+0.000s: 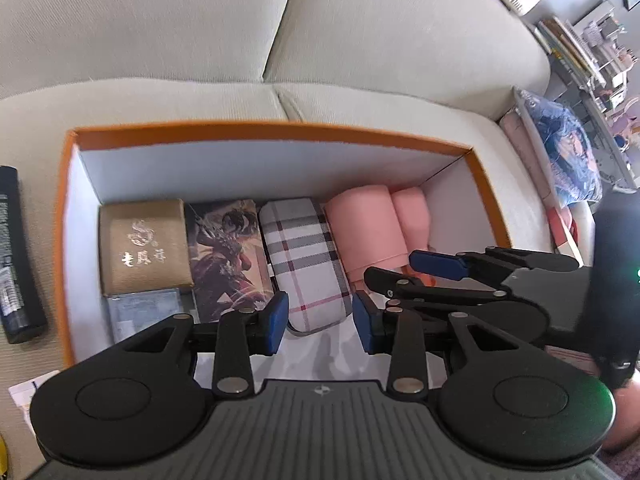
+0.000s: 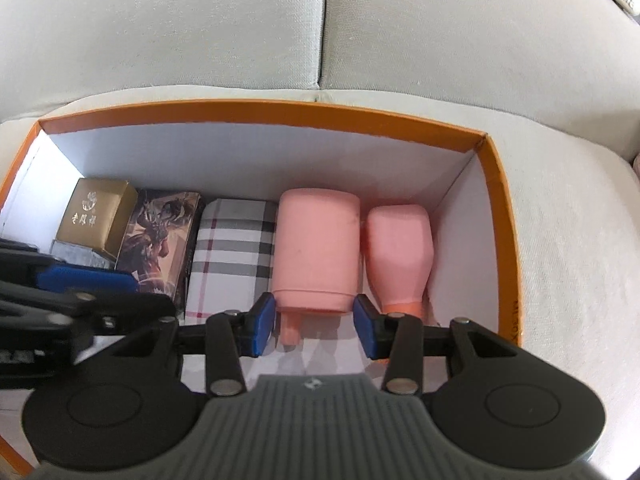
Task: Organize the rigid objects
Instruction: 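Withdraw both grippers from the shoebox toward the remaining items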
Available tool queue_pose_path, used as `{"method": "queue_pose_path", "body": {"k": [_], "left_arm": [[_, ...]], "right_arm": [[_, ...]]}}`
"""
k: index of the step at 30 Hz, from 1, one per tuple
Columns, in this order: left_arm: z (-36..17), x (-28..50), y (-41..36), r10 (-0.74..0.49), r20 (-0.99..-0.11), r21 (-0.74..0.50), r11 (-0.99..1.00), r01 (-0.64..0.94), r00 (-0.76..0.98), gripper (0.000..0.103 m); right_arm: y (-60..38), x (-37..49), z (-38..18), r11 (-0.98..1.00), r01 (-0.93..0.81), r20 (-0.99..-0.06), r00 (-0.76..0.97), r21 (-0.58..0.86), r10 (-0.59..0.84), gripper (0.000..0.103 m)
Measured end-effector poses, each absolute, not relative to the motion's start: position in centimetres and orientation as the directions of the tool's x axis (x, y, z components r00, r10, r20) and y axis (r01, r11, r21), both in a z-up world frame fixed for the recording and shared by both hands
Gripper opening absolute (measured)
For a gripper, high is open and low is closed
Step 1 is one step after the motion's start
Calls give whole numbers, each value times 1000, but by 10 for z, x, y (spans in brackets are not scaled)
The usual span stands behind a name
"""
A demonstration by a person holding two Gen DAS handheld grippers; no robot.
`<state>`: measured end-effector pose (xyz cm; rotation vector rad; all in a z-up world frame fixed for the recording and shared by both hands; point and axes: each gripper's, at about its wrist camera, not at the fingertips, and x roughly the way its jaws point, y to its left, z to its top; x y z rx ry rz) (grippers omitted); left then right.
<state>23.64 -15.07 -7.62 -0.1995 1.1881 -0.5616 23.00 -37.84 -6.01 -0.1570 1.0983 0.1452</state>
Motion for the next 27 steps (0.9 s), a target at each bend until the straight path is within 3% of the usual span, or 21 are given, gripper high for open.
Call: {"method": "queue_pose_path", "body": {"k": [4, 15, 27], "left_arm": [[-61, 229, -139, -523, -801, -439, 844, 307, 291, 43], [-28, 189, -107, -526, -771, -421, 844, 334, 358, 42], [-11, 139, -11, -451, -768, -394, 892, 220, 454, 39]], "right_arm": [[-373, 220, -48, 971, -204, -871, 491, -123, -7, 48], [-338, 168, -25, 987, -129, -819, 574, -94, -3, 51], [-244, 126, -3, 975, -220, -749, 639, 41, 176, 53]]}}
